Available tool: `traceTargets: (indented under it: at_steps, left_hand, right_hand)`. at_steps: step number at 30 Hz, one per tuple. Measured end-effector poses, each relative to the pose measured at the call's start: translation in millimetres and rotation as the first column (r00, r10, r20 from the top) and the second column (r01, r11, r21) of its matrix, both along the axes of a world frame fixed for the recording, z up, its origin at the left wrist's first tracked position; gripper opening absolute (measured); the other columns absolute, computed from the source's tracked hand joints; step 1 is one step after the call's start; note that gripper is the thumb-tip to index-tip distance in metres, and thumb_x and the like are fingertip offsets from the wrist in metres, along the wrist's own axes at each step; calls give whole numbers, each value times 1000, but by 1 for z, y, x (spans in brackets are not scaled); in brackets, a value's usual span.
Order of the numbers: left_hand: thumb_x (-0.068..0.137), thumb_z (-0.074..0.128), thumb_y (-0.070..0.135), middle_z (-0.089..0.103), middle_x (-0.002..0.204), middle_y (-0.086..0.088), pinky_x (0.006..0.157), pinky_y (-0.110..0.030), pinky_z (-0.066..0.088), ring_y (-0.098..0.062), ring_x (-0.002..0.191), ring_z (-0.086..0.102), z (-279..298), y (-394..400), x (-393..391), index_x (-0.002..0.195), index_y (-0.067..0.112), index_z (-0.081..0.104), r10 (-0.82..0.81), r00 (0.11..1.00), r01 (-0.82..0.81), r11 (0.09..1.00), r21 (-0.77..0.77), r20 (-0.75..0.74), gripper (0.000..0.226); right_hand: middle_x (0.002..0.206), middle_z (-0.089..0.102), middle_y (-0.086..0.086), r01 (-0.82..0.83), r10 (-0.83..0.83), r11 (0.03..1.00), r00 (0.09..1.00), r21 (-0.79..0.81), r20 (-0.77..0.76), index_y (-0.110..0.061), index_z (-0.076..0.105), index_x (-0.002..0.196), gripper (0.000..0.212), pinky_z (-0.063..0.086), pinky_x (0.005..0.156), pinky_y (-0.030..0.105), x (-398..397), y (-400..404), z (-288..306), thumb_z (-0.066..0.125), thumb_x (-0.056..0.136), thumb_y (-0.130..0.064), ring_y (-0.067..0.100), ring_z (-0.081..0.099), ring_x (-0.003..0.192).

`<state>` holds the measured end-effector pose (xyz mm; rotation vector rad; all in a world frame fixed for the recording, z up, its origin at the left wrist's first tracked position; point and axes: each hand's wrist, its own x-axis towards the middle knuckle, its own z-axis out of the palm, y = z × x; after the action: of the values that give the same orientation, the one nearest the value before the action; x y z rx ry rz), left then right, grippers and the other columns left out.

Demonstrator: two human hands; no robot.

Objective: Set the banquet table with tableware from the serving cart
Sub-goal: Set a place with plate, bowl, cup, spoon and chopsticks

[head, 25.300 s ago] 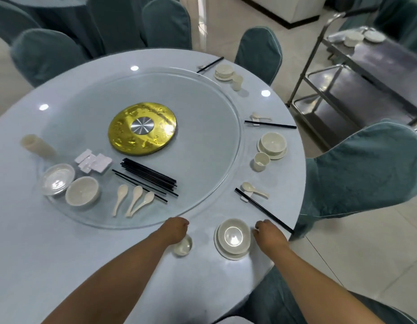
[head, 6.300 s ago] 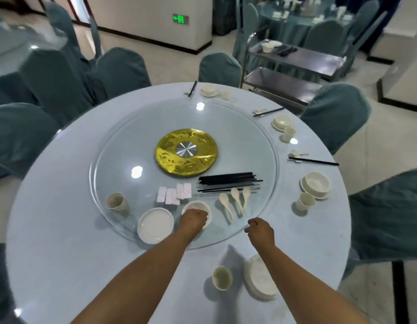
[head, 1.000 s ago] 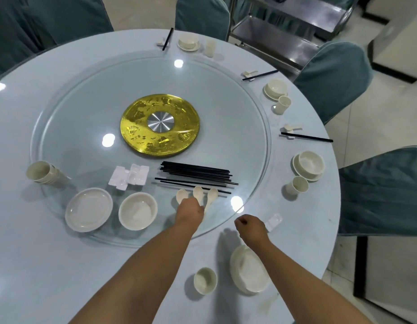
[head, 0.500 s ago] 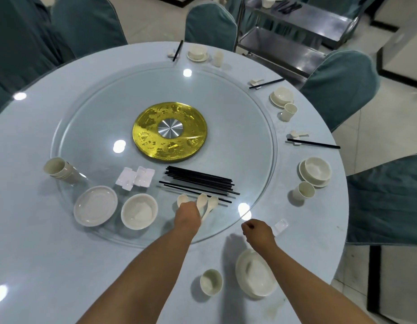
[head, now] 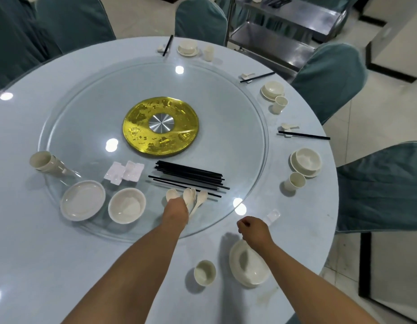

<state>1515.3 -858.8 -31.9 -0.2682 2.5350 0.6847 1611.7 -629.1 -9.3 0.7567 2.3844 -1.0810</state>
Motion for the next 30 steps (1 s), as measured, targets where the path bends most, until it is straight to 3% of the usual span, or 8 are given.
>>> traceTargets:
  at_steps: [3, 6, 10, 14, 18, 22, 25, 30]
  left_hand:
    - [92, 50, 6, 68, 100, -18, 66, -30, 42, -34, 93, 66, -5, 1, 0, 60, 18, 35, -5, 1000, 5, 1000, -20, 21, 37]
    - [92, 50, 7, 69, 99, -18, 66, -29, 44, -34, 92, 66, -7, 2, 0, 81, 8, 58, 1, 999, 0, 1000, -22, 39, 13]
    - [92, 50, 8, 67, 101, -18, 68, -30, 43, -35, 94, 65, -6, 4, 0, 104, -1, 64, 61, 997, -61, 998, -6, 52, 20]
    - [90, 60, 13, 69, 89, -16, 64, -28, 46, -28, 79, 67, 12, 9, -2, 99, -1, 66, 119, 984, -135, 984, 120, 132, 18]
    - [82, 72, 14, 59, 68, -8, 48, -24, 36, -17, 50, 48, 38, 36, 4, 100, 2, 61, 195, 916, -325, 872, 366, 350, 24]
    - [84, 72, 19, 62, 73, -1, 45, -21, 30, -12, 52, 40, 54, 73, 8, 95, 9, 64, 200, 836, -445, 792, 418, 510, 17]
    - [84, 73, 21, 64, 72, 2, 43, -18, 27, -11, 50, 38, 55, 100, 11, 87, 12, 63, 182, 815, -462, 776, 429, 550, 14]
    - [84, 74, 23, 68, 76, -2, 46, -20, 28, -13, 52, 42, 46, 146, 17, 93, 8, 64, 118, 824, -422, 780, 461, 554, 20]
  right_hand:
    - [90, 68, 23, 37, -37, 999, 999, -6, -11, 8, 63, 87, 28, 50, 70, 34, 6, 6, -2, 53, 90, -18, 18, 53, 70]
    - [87, 69, 18, 51, -51, 999, 999, -3, -16, 5, 64, 84, 26, 54, 78, 41, 8, 8, -2, 53, 90, -18, 19, 56, 70]
    - [85, 70, 17, 79, -79, 996, 997, -31, -20, 4, 65, 84, 26, 55, 77, 41, 9, 6, -3, 53, 90, -18, 19, 57, 71]
    - [76, 66, 8, 39, -41, 998, 999, -51, -30, 2, 60, 76, 26, 46, 67, 31, 2, -2, 1, 53, 88, -19, 20, 55, 69]
    - [84, 70, 3, -55, 48, 992, 997, -110, -64, -10, 70, 86, 23, 50, 71, 28, -10, -20, 14, 59, 93, -29, 17, 63, 73]
    - [86, 73, 2, -92, 75, 975, 993, -204, -89, -16, 74, 94, 21, 55, 70, 30, -14, -22, 27, 61, 93, -33, 15, 68, 68]
    - [85, 72, 5, -74, 54, 988, 989, -138, -140, -12, 73, 92, 20, 54, 75, 35, -7, -7, 30, 60, 94, -27, 19, 68, 72]
    - [82, 71, 6, 69, -82, 994, 985, -87, -150, -8, 71, 86, 21, 52, 75, 33, 7, 35, 25, 56, 94, -21, 25, 67, 78]
